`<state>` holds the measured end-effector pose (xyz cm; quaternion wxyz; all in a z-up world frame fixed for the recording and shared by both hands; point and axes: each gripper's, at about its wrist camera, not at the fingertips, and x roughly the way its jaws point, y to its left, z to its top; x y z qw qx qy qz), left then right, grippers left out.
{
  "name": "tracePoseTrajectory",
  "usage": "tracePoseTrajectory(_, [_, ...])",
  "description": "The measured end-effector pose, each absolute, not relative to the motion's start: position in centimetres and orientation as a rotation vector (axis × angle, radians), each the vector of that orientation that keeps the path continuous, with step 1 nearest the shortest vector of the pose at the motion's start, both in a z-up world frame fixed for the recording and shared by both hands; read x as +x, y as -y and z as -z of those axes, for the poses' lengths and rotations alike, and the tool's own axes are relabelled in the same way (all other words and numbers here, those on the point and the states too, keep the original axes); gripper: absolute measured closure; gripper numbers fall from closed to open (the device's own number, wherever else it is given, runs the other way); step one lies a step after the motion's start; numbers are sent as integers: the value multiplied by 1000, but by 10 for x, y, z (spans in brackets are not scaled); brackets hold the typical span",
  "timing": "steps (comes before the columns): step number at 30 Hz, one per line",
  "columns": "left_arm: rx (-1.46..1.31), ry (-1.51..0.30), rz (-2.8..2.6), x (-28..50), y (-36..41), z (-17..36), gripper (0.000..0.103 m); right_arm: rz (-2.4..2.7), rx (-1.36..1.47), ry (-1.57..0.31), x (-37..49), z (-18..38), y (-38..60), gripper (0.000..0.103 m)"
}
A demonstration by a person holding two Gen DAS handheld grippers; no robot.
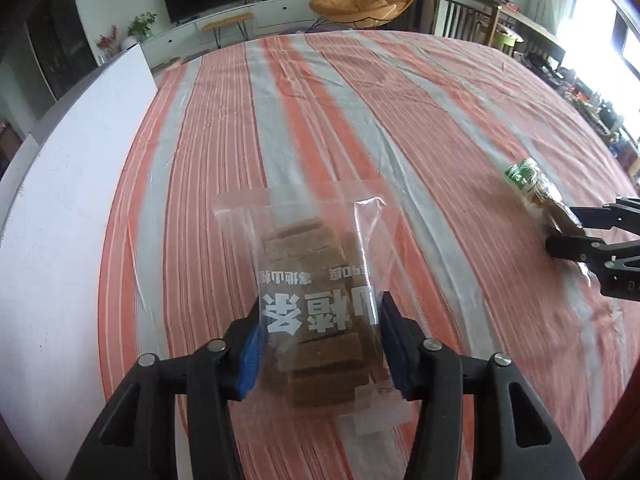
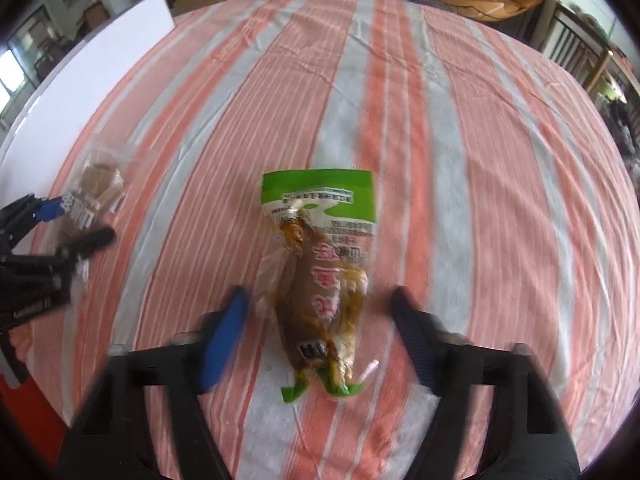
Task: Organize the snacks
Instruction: 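Close the left tool on the clear bag while the right tool grasps the brown packet, then carry both bags over the white box and open both tools to drop them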
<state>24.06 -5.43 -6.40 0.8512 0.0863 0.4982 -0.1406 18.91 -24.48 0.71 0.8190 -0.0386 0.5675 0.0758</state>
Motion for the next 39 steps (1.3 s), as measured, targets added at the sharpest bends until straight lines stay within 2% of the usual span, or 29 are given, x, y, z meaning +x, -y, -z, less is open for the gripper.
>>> tracePoseTrajectory(2, [171, -1039, 289, 238, 48, 61, 56, -162, -65, -1193, 185, -16, 246, 55])
tracePoseTrajectory(3, [175, -1024, 277, 235, 45, 59, 56, -166, -54, -1190, 183, -19, 247, 64])
tracePoseTrajectory(7, [169, -977, 248, 228, 37, 48, 56, -184, 20, -1160, 176, -38, 253, 70])
tracePoseTrajectory(21, [159, -910, 206, 210, 20, 23, 56, -181, 77, -1167, 176, -46, 250, 71])
tracePoseTrajectory(28, [71, -910, 241, 206, 8, 5, 56, -222, 250, -1153, 178, -60, 257, 72])
tracePoseTrajectory(34, [-155, -886, 272, 221, -50, -47, 56, -366, 484, -1123, 187, -87, 239, 72])
tracePoseTrajectory(39, [-184, -839, 155, 242, -135, -88, 56, -500, 582, -1085, 211, -117, 183, 72])
